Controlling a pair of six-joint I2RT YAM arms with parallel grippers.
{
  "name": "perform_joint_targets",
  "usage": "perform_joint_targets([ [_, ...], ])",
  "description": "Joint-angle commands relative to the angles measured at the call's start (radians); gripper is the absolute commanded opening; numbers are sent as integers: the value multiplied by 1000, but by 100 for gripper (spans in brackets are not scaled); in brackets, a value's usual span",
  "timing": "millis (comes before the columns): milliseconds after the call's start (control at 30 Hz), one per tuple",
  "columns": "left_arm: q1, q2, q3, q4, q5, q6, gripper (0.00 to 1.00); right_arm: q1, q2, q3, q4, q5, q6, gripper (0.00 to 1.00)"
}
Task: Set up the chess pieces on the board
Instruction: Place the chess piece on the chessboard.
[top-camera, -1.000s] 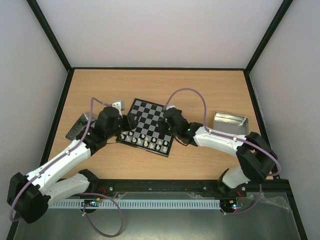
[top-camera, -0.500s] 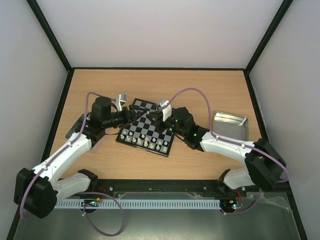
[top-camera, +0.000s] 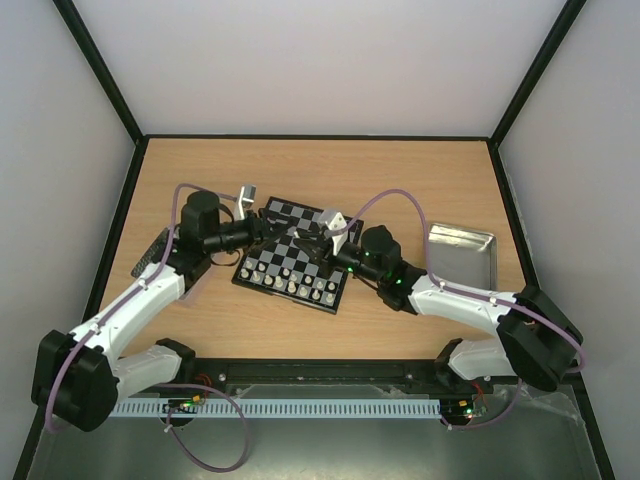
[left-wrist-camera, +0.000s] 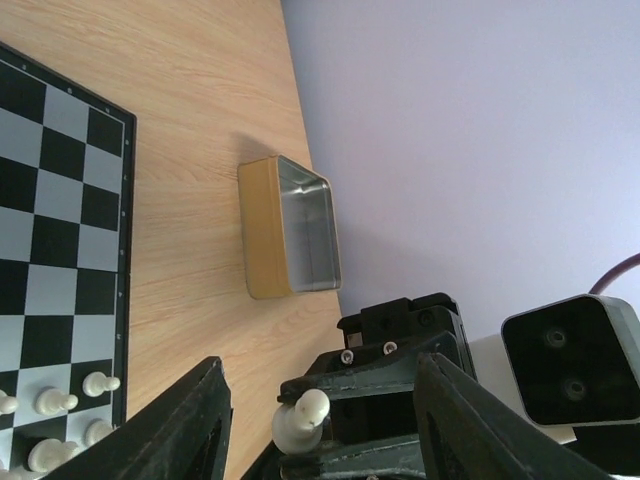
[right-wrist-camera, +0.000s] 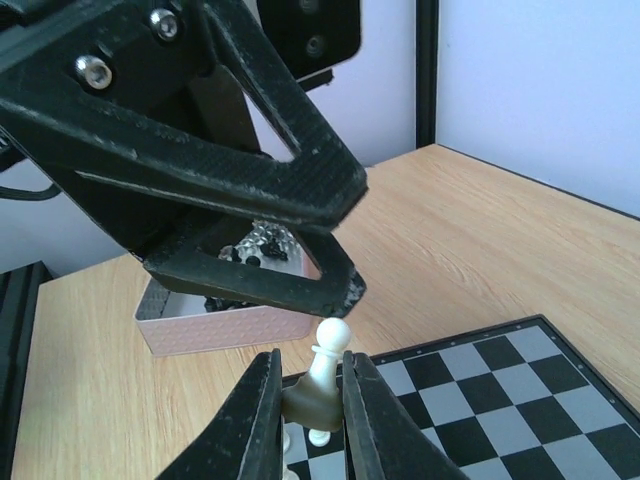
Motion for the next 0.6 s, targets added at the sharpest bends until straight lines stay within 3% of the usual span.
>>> perform_joint_targets([
  [0,5,30,4,20,83,20,50,4,-30,-11,86,-36,-40,13],
  [200,5,71,53,-69,166,105,35,4,-38,-17,85,-52,-55,13],
  [567,5,100,86,-134,237,180,17,4,-27,-11,71,-62,-65,13],
])
